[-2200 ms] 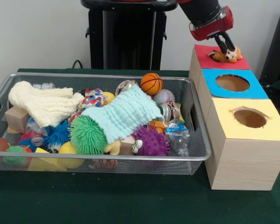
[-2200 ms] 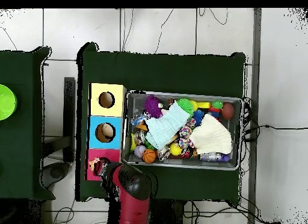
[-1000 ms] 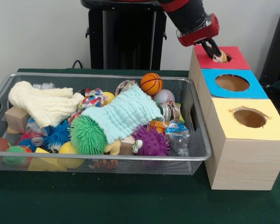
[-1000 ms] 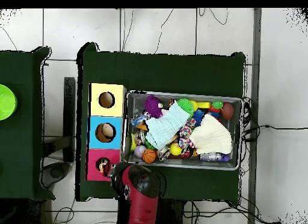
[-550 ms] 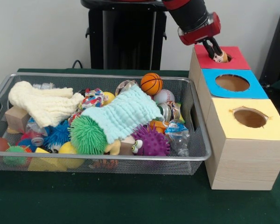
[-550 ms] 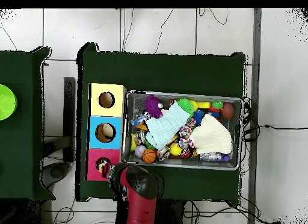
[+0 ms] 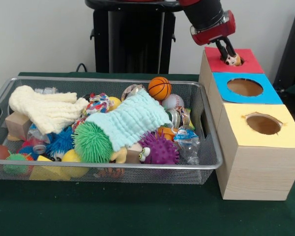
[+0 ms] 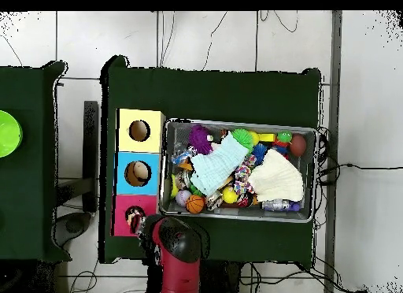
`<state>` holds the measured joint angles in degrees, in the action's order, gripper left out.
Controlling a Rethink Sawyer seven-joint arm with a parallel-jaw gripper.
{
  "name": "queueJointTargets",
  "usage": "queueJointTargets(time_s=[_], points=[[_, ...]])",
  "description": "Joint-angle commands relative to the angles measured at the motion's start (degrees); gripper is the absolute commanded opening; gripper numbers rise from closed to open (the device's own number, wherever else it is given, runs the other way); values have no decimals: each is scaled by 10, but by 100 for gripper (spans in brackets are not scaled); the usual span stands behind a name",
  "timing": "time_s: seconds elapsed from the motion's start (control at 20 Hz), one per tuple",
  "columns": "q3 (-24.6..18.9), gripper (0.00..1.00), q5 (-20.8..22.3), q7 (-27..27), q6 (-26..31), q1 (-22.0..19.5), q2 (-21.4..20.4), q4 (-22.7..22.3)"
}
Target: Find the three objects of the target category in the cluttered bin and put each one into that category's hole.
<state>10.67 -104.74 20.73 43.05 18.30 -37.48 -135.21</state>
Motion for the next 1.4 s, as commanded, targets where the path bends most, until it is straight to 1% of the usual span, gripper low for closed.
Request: queueJointTargets(time_s=[0.05, 0.2, 0.3, 0.5, 0.55, 0.85, 1.0, 1.15, 1.3, 1.35, 1.4], points=[[0, 0, -28, -27, -85, 48, 23, 86], [15, 0, -33, -15, -111, 69, 33, 94], [26, 0, -45, -13, -126, 85, 41, 99], [33, 0, -9, 21, -145, 81, 43, 106], [32, 100, 8, 35, -146, 76, 39, 104], [32, 100, 87, 89, -152, 49, 29, 106], [30, 100, 116, 111, -151, 37, 25, 110], [26, 100, 155, 144, -148, 24, 19, 114], [31, 100, 177, 161, -149, 26, 5, 106], [32, 100, 196, 175, -148, 20, 5, 112], [32, 100, 205, 179, -148, 17, 5, 113]])
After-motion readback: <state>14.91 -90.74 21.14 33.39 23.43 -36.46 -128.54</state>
